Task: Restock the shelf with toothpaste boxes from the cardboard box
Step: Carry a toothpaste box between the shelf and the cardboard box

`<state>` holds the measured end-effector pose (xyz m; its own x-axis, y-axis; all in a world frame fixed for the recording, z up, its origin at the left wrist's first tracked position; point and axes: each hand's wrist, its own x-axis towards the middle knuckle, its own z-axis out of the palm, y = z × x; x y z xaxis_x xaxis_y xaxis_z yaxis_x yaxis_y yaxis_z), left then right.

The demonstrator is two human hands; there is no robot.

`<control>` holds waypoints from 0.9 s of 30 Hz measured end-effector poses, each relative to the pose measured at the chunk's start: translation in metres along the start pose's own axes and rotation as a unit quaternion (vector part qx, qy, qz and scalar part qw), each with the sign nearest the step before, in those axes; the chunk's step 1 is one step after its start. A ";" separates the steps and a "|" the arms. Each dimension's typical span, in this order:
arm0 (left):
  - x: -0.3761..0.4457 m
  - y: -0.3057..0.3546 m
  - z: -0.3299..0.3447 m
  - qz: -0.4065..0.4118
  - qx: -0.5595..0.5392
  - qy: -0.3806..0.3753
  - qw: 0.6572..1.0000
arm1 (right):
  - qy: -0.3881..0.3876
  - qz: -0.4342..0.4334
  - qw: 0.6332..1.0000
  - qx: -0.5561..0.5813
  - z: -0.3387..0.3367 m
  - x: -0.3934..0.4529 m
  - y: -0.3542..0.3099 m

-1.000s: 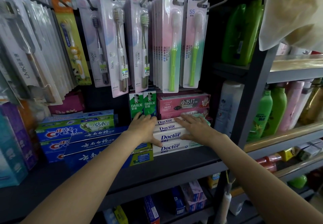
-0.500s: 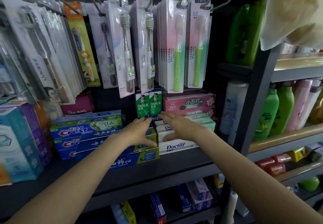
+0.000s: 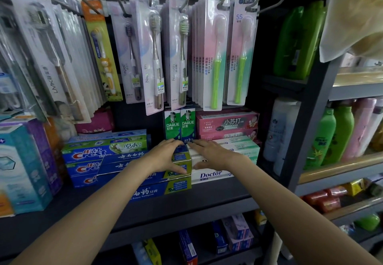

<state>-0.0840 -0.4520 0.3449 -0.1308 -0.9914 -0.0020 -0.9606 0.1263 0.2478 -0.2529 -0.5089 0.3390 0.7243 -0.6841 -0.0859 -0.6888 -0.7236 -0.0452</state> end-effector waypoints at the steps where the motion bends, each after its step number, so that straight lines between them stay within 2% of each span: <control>1: 0.000 0.000 0.000 0.002 0.000 -0.003 1.000 | 0.003 -0.002 1.000 0.002 0.000 -0.001 0.000; 4: 0.001 -0.001 0.000 0.006 0.007 -0.020 1.000 | 0.014 -0.004 1.000 -0.011 0.003 -0.001 -0.001; 7: -0.001 0.001 0.003 0.007 0.085 -0.051 0.995 | 0.024 0.008 0.998 -0.049 0.008 -0.001 -0.004; 13: -0.004 -0.001 0.006 0.014 0.111 -0.032 0.993 | 0.070 0.017 0.994 -0.086 0.015 -0.001 -0.007; 17: -0.006 -0.002 0.006 0.026 0.126 -0.022 0.991 | 0.065 0.021 0.995 -0.075 0.014 -0.002 -0.008; 18: -0.008 -0.002 0.008 0.032 0.138 -0.010 0.990 | 0.066 0.021 0.995 -0.070 0.013 -0.004 -0.009; 20: -0.018 0.000 0.010 0.047 0.137 0.044 0.988 | 0.113 0.015 0.993 -0.038 0.014 -0.010 -0.012; 22: -0.037 -0.005 0.015 0.066 0.109 0.143 0.982 | 0.202 -0.014 0.979 0.007 0.018 -0.021 -0.024; 24: -0.063 -0.017 0.021 0.084 0.095 0.224 0.966 | 0.262 -0.067 0.962 -0.029 0.027 -0.029 -0.038; 26: -0.088 -0.039 0.027 0.057 0.091 0.254 0.961 | 0.260 -0.069 0.958 -0.104 0.033 -0.029 -0.051; 27: -0.099 -0.052 0.028 0.030 0.090 0.252 0.963 | 0.235 -0.056 0.962 -0.125 0.033 -0.029 -0.056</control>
<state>-0.0285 -0.3589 0.3048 -0.0962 -0.8670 0.4890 -0.9878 0.1437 0.0604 -0.2364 -0.4458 0.3110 0.7688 -0.5233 0.3676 -0.6184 -0.7549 0.2185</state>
